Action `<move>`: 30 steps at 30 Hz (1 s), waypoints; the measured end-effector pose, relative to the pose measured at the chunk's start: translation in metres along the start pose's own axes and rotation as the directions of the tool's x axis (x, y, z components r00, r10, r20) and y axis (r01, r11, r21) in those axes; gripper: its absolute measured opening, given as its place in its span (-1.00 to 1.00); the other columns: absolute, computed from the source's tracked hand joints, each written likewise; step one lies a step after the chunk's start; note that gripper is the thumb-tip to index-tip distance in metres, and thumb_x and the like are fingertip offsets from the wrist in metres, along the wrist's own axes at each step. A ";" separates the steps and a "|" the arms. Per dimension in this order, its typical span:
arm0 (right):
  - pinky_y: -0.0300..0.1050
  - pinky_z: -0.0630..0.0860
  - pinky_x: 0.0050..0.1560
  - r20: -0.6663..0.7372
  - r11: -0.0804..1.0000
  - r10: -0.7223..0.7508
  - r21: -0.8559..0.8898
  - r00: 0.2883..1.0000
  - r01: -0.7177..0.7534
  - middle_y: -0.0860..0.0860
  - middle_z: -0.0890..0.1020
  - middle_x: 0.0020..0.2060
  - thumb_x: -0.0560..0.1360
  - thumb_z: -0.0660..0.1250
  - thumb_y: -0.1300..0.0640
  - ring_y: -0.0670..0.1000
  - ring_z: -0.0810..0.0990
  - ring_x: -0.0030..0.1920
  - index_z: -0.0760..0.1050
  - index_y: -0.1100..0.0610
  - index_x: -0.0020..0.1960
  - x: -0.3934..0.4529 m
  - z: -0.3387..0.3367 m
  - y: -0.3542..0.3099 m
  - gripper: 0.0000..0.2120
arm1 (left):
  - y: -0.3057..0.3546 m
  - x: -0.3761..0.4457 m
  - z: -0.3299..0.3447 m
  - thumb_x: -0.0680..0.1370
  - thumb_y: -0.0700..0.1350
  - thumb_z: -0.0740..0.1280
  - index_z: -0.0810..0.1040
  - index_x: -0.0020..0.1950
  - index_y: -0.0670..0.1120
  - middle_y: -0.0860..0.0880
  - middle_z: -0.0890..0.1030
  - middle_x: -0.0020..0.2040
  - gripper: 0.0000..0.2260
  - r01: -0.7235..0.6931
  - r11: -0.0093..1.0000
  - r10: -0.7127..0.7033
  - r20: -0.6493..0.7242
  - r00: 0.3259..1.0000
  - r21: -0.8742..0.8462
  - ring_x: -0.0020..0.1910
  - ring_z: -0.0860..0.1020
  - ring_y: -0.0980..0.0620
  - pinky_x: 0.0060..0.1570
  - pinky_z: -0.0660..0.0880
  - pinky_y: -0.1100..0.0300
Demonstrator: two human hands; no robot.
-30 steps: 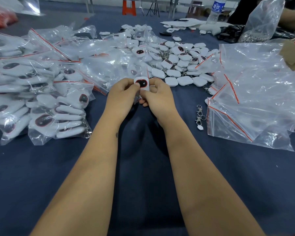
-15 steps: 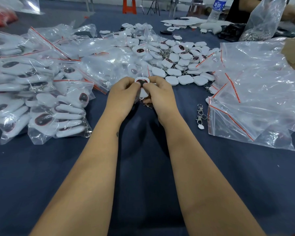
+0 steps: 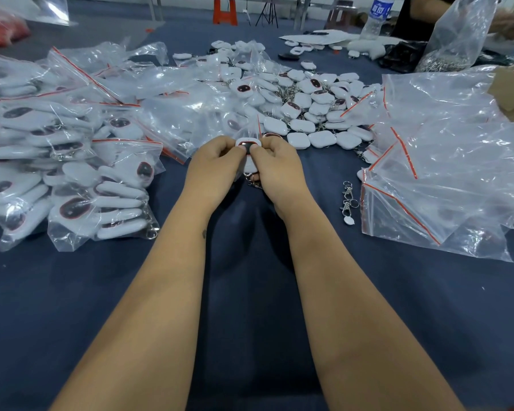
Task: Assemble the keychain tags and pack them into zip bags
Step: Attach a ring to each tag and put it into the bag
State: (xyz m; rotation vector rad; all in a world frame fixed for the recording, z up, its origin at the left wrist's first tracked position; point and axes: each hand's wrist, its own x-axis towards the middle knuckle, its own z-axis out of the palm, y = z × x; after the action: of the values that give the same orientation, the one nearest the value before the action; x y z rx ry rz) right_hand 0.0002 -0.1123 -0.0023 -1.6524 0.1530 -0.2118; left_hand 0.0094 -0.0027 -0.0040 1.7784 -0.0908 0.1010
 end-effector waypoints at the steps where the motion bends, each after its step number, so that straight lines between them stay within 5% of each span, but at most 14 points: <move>1: 0.02 0.57 -0.04 -0.002 1.000 -0.004 -0.003 1.000 0.004 -0.02 0.58 -0.29 0.58 0.27 0.18 -0.04 0.53 -0.24 0.53 0.20 0.00 0.000 0.000 0.000 -0.90 | 0.000 0.000 0.000 0.53 -0.07 0.28 0.57 -0.17 -0.07 0.07 0.51 -0.38 -0.86 -0.001 1.000 0.001 0.001 1.000 -0.003 -0.33 0.45 0.06 -0.18 0.42 0.11; 13: 0.11 0.58 0.04 0.020 1.000 -0.015 -0.003 1.000 0.015 0.03 0.63 -0.23 0.57 0.27 0.20 -0.01 0.56 -0.20 0.57 0.20 0.05 -0.001 -0.001 -0.004 -0.86 | -0.002 0.002 0.000 0.55 0.00 0.29 0.59 -0.10 -0.05 0.08 0.56 -0.31 -0.84 -0.007 1.000 0.007 -0.025 1.000 0.019 -0.29 0.49 0.09 -0.14 0.46 0.14; 25: -0.20 0.55 -0.14 0.037 0.998 -0.068 -0.003 0.997 0.068 -0.11 0.63 -0.30 0.56 0.26 0.24 -0.21 0.56 -0.36 0.54 -0.03 -0.12 -0.002 -0.003 -0.003 -0.80 | -0.007 0.006 -0.001 0.55 -0.04 0.29 0.59 -0.12 0.00 0.05 0.59 -0.26 -0.88 -0.052 0.996 0.057 -0.069 0.996 0.074 -0.29 0.50 0.12 -0.19 0.47 0.22; 30: -0.13 0.56 -0.10 0.043 0.996 -0.086 0.021 0.995 0.085 -0.15 0.62 -0.34 0.55 0.27 0.28 -0.17 0.58 -0.32 0.54 -0.07 -0.15 -0.003 -0.002 -0.003 -0.74 | -0.007 0.006 -0.002 0.56 -0.07 0.29 0.58 -0.15 0.03 0.11 0.57 -0.25 -0.88 -0.069 0.993 0.077 -0.079 0.994 0.094 -0.29 0.49 0.16 -0.21 0.45 0.28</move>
State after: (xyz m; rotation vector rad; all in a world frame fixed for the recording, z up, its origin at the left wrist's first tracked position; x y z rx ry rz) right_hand -0.0030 -0.1130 0.0007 -1.6447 0.0469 -0.2412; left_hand 0.0163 0.0004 -0.0100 1.8597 -0.0928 0.2347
